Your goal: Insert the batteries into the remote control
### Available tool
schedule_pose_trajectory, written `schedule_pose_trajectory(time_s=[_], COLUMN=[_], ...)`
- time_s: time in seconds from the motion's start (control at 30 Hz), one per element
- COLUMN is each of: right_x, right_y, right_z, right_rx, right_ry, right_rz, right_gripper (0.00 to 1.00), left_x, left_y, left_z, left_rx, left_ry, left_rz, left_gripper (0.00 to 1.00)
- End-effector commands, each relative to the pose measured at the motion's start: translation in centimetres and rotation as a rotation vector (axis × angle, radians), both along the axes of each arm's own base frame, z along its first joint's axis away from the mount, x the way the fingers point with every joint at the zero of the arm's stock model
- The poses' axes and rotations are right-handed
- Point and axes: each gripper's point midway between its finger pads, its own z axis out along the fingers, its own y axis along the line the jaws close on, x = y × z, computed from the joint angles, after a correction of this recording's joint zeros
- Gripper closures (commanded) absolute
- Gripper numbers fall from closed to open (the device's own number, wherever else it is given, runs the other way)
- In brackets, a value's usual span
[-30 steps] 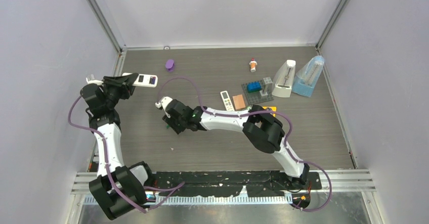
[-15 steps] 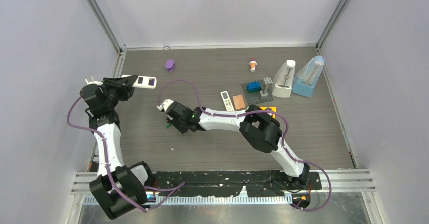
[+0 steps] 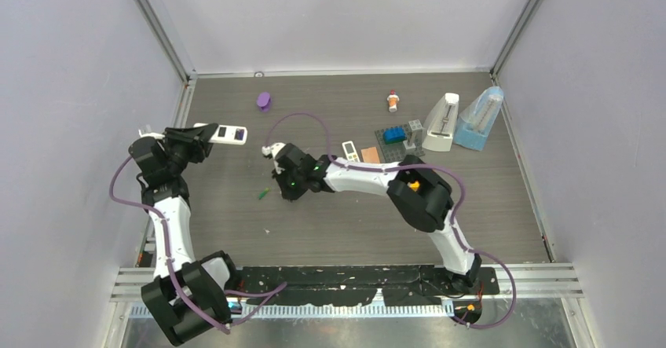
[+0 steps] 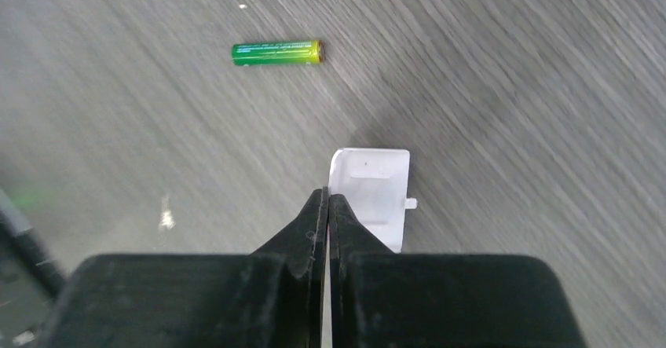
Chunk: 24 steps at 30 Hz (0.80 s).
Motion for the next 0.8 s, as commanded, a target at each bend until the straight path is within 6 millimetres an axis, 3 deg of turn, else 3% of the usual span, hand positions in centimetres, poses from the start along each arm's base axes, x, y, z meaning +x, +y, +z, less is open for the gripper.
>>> schedule_pose_trajectory(time_s=[0.0, 0.23, 0.3, 0.33, 0.37, 0.5, 0.77], right_x=[-0.3, -1.8, -2.0, -2.2, -2.3, -3.0, -3.0], right_y=[0.7, -2.5, -3.3, -3.7, -4.3, -5.2, -6.7], right_z=[11.8, 23.0, 27.6, 28.4, 30.6, 35.0, 38.9], right_rx=[0.383, 0.805, 0.987, 1.040, 1.116, 1.311, 1.545], right_ry=[0.123, 0.288, 0.269, 0.293, 0.273, 0.402, 0.572], right_rz=[-0.057, -0.133, -0.133, -0.152, -0.149, -0.168, -0.220], right_gripper=[0.95, 0.95, 0.94, 0.94, 0.95, 0.95, 0.95], left_x=[-1.2, -3.1, -3.6, -3.8, -4.0, -4.8, -6.7], left_y=[-1.3, -3.5, -4.4, -4.8, -5.3, -7.3, -10.4], left_z=[1.0, 0.2, 0.1, 0.2, 0.3, 1.1, 3.7], left_rx=[-0.024, -0.087, -0.105, -0.115, -0.129, -0.180, -0.242], left_ry=[-0.059, -0.071, -0.073, -0.083, -0.086, -0.111, -0.189], left_rz=[-0.052, -0.117, -0.141, -0.153, -0.166, -0.234, -0.352], left_gripper=[1.00, 1.00, 1.00, 1.00, 1.00, 1.00, 1.00])
